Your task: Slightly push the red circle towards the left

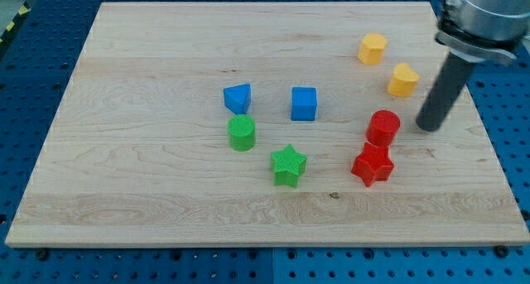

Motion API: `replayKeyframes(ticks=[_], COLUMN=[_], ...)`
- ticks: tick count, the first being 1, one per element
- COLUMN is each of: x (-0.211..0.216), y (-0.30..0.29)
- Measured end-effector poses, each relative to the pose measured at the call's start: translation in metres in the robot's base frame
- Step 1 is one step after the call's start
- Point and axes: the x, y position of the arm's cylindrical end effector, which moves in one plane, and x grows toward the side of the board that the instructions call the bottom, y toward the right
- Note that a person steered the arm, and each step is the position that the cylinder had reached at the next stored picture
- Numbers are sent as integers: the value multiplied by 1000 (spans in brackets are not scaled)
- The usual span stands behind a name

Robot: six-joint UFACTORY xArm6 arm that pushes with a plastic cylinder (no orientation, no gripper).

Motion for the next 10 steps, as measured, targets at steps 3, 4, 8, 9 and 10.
replayKeyframes(ticks=[3,4,8,9,10], x=[47,44,8,9,10], y=[5,-9,-81,-84,-95])
